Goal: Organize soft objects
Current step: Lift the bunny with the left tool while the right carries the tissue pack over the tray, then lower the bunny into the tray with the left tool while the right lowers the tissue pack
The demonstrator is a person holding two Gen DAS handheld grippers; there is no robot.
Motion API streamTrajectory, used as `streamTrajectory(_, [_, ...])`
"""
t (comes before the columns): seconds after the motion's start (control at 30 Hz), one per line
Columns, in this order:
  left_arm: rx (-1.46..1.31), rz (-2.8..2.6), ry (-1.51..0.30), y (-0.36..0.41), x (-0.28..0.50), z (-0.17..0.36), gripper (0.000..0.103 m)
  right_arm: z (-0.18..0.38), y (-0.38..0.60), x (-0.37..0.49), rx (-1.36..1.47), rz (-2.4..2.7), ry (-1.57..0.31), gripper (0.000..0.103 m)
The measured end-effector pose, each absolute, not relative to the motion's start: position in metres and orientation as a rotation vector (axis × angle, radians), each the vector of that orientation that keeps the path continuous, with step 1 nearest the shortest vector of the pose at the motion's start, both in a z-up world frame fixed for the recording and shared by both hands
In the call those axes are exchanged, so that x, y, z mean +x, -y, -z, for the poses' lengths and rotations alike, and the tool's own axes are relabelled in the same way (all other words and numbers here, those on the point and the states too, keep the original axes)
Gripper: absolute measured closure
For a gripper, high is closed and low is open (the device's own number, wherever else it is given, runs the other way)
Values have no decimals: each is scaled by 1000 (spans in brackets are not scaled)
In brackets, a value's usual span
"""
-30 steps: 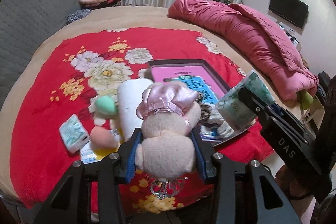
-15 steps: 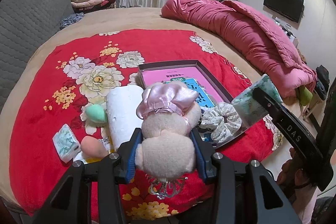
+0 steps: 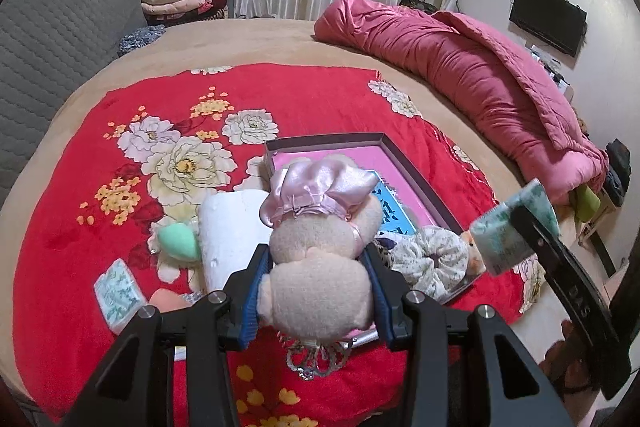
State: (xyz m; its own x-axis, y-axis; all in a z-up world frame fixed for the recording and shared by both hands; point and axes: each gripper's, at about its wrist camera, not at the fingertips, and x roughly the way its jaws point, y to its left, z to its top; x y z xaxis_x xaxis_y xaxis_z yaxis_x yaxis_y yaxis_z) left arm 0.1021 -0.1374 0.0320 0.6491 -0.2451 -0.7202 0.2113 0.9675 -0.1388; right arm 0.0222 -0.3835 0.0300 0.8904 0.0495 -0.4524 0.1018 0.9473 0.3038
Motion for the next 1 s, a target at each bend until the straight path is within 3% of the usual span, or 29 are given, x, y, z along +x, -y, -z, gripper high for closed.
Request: streamTrajectory(1.0, [-18,326,-1043,204,139,55,58,-8,389,35,362,-5,-519,62])
